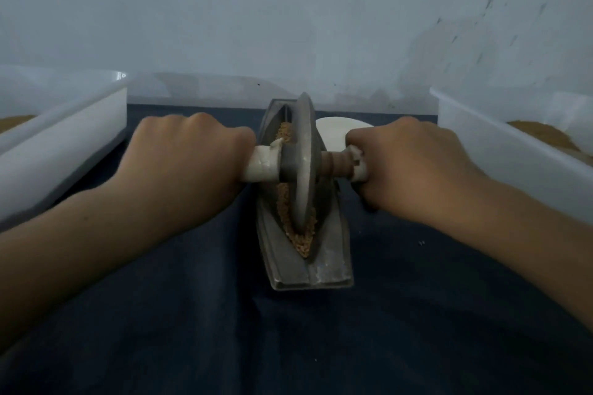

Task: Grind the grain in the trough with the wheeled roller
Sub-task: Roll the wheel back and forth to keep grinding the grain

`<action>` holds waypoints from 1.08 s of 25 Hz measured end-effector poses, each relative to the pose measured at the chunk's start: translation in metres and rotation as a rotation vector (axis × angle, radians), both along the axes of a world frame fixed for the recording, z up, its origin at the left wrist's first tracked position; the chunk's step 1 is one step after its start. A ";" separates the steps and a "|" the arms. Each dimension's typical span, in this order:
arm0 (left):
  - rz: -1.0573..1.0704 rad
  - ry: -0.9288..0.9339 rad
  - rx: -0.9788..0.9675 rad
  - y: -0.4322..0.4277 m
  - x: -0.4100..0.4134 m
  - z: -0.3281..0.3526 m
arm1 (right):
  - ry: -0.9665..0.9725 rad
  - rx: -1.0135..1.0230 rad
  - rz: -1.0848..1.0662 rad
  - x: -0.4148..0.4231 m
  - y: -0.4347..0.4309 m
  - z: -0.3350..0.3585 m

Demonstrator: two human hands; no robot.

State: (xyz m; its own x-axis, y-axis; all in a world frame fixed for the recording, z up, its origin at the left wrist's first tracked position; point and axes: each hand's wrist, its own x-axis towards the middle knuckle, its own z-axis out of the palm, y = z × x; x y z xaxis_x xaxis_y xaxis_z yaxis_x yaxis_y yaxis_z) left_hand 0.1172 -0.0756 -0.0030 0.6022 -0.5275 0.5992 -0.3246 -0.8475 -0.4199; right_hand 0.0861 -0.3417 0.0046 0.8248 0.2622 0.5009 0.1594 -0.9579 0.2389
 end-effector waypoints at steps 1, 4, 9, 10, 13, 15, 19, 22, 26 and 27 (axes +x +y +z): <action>0.036 0.018 0.007 -0.004 0.005 -0.001 | -0.001 -0.006 -0.033 0.006 0.002 -0.001; 0.108 0.042 -0.075 -0.022 0.041 -0.005 | -0.021 0.030 -0.123 0.049 0.014 -0.002; 0.181 0.155 -0.138 -0.028 0.063 0.003 | 0.013 0.041 -0.147 0.077 0.025 0.007; 0.162 0.138 -0.120 -0.025 0.054 0.001 | 0.009 0.045 -0.128 0.067 0.023 0.005; 0.075 0.032 0.000 -0.013 0.015 0.002 | 0.021 0.034 -0.084 0.026 0.012 -0.002; 0.026 -0.013 0.058 -0.007 -0.005 0.011 | 0.023 0.059 -0.051 0.000 0.002 -0.004; 0.096 0.027 0.102 -0.016 0.004 0.009 | 0.039 0.081 -0.094 0.006 -0.001 -0.009; 0.153 0.059 0.043 -0.029 0.045 0.008 | 0.013 0.102 -0.148 0.053 0.011 -0.008; 0.201 0.144 -0.035 -0.037 0.061 0.016 | 0.048 0.130 -0.152 0.081 0.020 0.001; 0.187 0.132 -0.026 -0.034 0.056 0.014 | 0.046 0.131 -0.141 0.074 0.019 -0.001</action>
